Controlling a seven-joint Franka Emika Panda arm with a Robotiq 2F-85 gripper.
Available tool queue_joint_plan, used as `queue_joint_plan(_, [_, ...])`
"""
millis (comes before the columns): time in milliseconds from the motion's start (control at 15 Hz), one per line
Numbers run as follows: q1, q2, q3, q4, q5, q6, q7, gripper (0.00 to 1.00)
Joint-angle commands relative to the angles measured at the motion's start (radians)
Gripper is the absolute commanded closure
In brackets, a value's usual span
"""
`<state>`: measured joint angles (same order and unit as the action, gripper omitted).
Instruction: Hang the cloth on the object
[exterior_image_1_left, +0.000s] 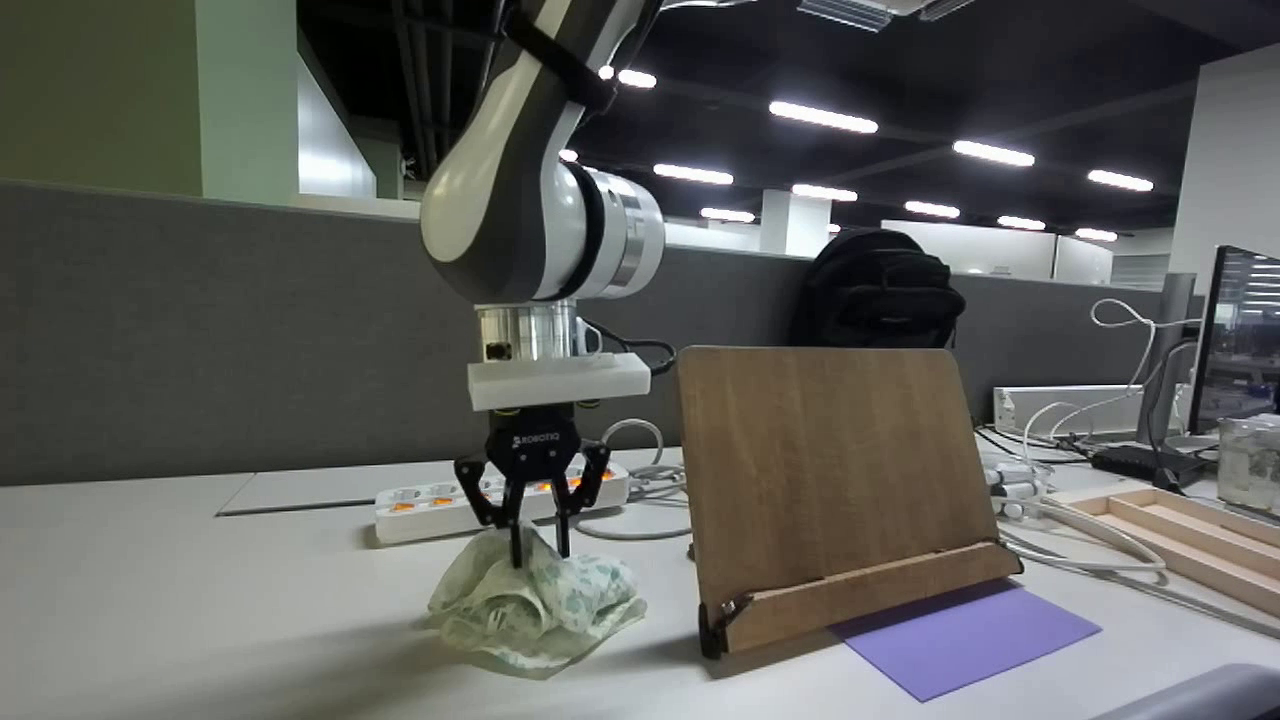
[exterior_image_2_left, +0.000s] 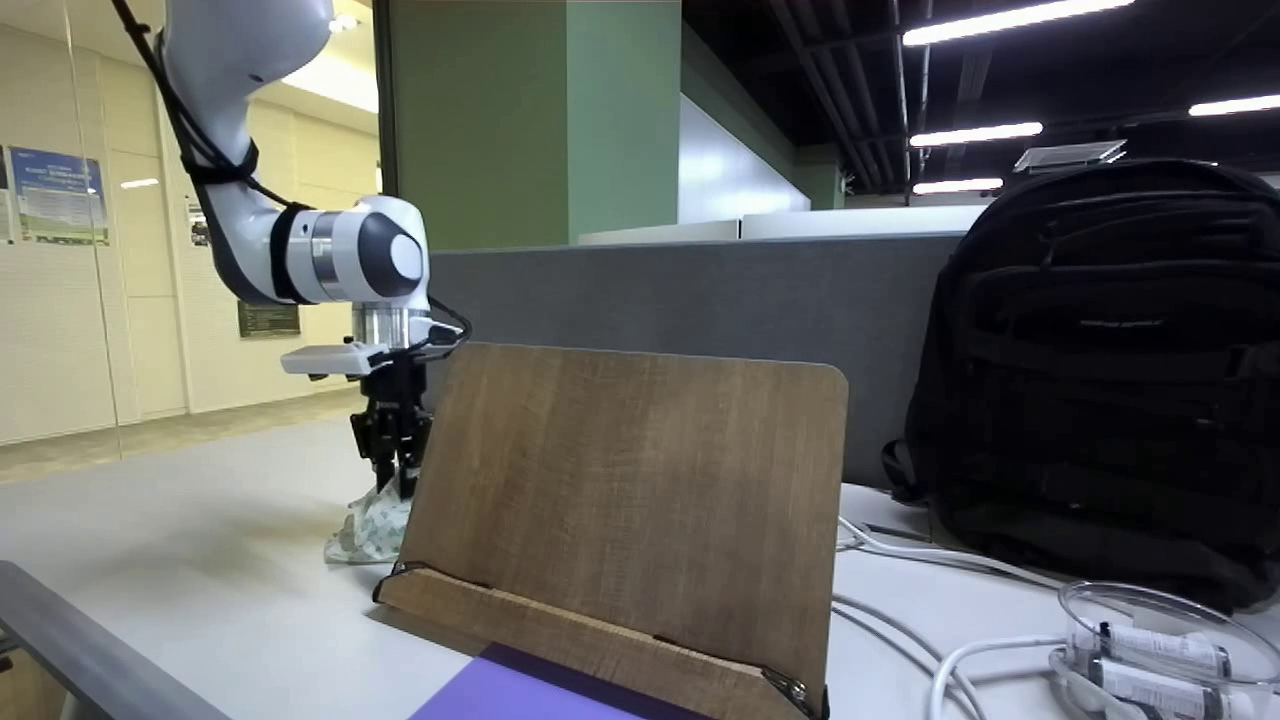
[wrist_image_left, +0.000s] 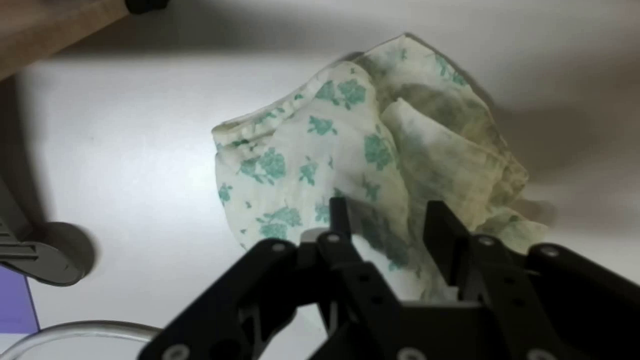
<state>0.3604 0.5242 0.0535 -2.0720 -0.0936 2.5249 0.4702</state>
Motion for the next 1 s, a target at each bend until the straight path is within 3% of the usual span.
queue_joint_plan(0, [0.013, 0.005, -0.022, 0.020, -0.003, 0.009, 0.030, 0.87])
queue_joint_plan(133, [0.005, -0.003, -0.022, 0.018, 0.009, 0.011, 0.024, 0.99])
queue_joint_plan(200, [0.000, -0.009, -0.021, 0.018, 0.016, 0.008, 0.020, 1.00])
queue_joint_plan(600, [-0.034, -0.097, -0.003, 0.004, 0.081, 0.004, -0.005, 0.99])
queue_joint_plan(933, [-0.048, -0.246, -0.009, -0.022, 0.081, 0.021, 0.015, 0.99])
